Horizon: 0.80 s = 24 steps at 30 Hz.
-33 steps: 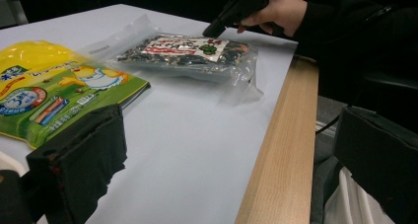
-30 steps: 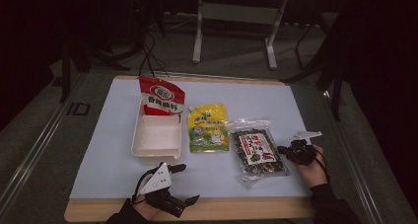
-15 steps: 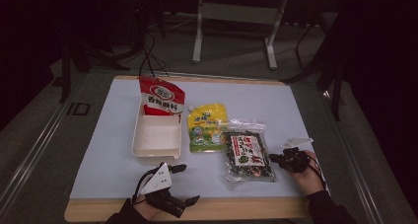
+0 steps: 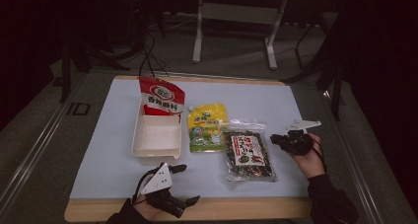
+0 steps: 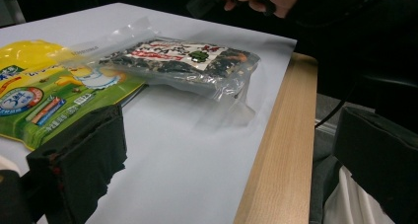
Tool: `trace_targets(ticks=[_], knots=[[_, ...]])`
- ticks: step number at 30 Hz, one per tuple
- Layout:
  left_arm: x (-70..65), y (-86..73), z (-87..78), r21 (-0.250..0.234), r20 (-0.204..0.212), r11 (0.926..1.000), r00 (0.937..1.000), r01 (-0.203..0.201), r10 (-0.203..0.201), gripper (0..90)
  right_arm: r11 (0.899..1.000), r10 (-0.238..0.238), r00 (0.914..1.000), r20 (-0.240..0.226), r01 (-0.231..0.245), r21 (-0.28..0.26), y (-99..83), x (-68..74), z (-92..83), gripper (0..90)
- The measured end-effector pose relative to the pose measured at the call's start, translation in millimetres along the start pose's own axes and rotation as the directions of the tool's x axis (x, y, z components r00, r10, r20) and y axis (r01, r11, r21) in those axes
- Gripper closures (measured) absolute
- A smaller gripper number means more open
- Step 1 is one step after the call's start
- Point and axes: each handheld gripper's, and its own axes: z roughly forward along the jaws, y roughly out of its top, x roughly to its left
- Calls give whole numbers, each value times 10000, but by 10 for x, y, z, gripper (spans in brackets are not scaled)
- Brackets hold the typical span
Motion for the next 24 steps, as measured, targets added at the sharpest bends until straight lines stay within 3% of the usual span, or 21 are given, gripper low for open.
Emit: trace_targets(ticks=[6, 13, 19, 24], knots=[[24, -17, 11, 43, -5, 10000, 10000, 63, -63, 13, 9994, 328, 9993, -179, -327, 62, 89, -167, 161, 738], [14, -19, 18, 85, 11, 10000, 10000, 16, -16, 13, 9975, 227, 9995, 229, -242, 668, 219, -292, 437, 609], [9, -20, 12, 109, -4, 9999, 10000, 18, -18, 13, 9937, 480, 9977, 481, -525, 988, 278, -444, 631, 517], [20, -25, 14, 108, -10, 9999, 10000, 95, -95, 13, 9908, 658, 9976, 236, -681, 1169, 311, -544, 775, 469]])
